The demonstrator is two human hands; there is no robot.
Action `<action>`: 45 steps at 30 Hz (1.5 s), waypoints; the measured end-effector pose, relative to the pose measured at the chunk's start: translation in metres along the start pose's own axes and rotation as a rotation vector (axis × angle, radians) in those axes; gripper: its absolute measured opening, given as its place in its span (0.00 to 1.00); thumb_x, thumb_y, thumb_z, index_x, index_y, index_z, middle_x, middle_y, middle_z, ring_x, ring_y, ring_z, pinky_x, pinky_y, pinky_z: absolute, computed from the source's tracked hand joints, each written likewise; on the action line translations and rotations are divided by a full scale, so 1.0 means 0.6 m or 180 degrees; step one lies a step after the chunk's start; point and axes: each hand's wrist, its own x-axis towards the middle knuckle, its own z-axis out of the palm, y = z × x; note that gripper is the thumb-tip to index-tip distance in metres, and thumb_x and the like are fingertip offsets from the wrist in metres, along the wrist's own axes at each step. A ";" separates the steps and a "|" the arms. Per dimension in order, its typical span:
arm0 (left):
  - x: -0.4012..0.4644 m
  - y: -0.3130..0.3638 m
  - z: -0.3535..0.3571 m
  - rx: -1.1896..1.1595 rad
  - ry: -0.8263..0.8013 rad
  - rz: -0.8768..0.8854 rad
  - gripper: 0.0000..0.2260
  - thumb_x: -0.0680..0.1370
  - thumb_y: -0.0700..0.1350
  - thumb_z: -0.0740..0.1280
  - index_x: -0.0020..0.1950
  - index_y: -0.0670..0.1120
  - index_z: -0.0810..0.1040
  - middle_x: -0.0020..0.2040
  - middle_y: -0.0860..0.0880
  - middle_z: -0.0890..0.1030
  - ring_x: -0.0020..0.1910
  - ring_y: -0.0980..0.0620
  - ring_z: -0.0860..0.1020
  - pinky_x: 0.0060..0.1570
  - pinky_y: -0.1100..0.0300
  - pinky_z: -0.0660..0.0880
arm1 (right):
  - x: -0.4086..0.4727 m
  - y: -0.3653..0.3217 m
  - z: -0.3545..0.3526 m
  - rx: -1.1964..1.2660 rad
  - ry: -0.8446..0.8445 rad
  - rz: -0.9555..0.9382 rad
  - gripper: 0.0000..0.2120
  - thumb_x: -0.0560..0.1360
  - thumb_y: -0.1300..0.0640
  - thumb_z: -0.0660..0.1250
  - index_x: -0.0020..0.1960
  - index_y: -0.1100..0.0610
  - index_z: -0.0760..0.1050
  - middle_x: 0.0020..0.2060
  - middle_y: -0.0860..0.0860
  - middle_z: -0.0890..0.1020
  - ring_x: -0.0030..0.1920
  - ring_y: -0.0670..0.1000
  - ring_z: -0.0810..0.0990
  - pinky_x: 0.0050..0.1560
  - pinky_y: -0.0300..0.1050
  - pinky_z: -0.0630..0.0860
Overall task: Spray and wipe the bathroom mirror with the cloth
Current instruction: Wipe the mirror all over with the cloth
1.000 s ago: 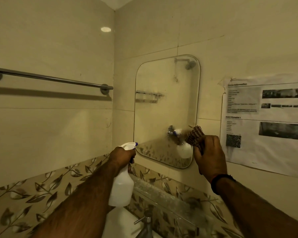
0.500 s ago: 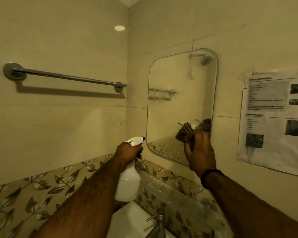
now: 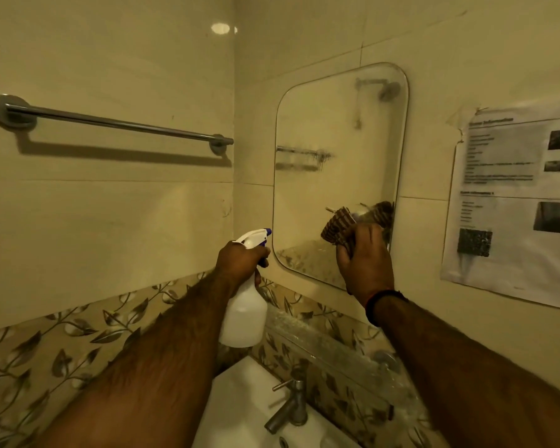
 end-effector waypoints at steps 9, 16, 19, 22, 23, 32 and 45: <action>-0.016 0.004 0.021 0.0088 0.0205 -0.0111 0.17 0.73 0.43 0.70 0.59 0.39 0.76 0.39 0.41 0.85 0.21 0.47 0.76 0.28 0.56 0.76 | -0.001 0.020 -0.014 -0.0019 0.0006 -0.0008 0.13 0.72 0.62 0.70 0.53 0.59 0.71 0.52 0.57 0.73 0.48 0.56 0.75 0.44 0.47 0.76; -0.017 0.017 0.034 -0.0013 0.0282 0.0030 0.13 0.72 0.43 0.71 0.55 0.44 0.76 0.43 0.41 0.86 0.24 0.43 0.76 0.34 0.51 0.79 | 0.006 0.034 -0.020 -0.0056 0.0027 -0.0010 0.12 0.72 0.61 0.70 0.54 0.59 0.72 0.53 0.57 0.73 0.49 0.57 0.76 0.45 0.49 0.78; -0.008 0.021 0.037 -0.0067 0.0353 -0.0033 0.16 0.67 0.45 0.72 0.53 0.47 0.75 0.44 0.39 0.86 0.24 0.43 0.77 0.34 0.51 0.79 | 0.017 0.034 -0.018 -0.0143 -0.0043 -0.0127 0.13 0.74 0.62 0.70 0.57 0.55 0.74 0.56 0.57 0.74 0.51 0.58 0.76 0.46 0.49 0.79; 0.001 0.025 0.042 -0.0020 0.0371 -0.0037 0.11 0.69 0.44 0.72 0.48 0.47 0.75 0.44 0.37 0.86 0.26 0.42 0.77 0.37 0.49 0.80 | 0.046 0.031 -0.021 -0.0267 0.0027 -0.0394 0.13 0.72 0.63 0.71 0.55 0.55 0.76 0.54 0.56 0.75 0.50 0.57 0.75 0.45 0.48 0.78; 0.006 0.026 0.044 -0.0031 0.0377 -0.0018 0.08 0.71 0.43 0.72 0.46 0.48 0.74 0.44 0.37 0.85 0.27 0.41 0.77 0.38 0.49 0.80 | 0.060 0.030 -0.023 -0.0386 0.0070 -0.0543 0.12 0.72 0.64 0.71 0.54 0.56 0.77 0.53 0.56 0.76 0.50 0.57 0.75 0.46 0.47 0.77; 0.066 0.054 0.055 -0.0065 0.0244 0.0196 0.21 0.73 0.43 0.72 0.65 0.44 0.76 0.42 0.45 0.86 0.21 0.48 0.76 0.29 0.59 0.77 | 0.239 -0.001 -0.043 -0.1014 0.0586 -0.1368 0.26 0.75 0.69 0.52 0.72 0.58 0.67 0.70 0.55 0.69 0.69 0.56 0.66 0.72 0.49 0.62; 0.129 0.055 0.077 0.0025 0.0128 0.0332 0.23 0.74 0.46 0.72 0.68 0.43 0.75 0.42 0.40 0.86 0.23 0.48 0.77 0.34 0.57 0.77 | 0.408 -0.029 -0.044 -0.2928 0.0191 -0.1533 0.29 0.78 0.60 0.54 0.78 0.61 0.51 0.78 0.54 0.48 0.77 0.60 0.44 0.74 0.61 0.41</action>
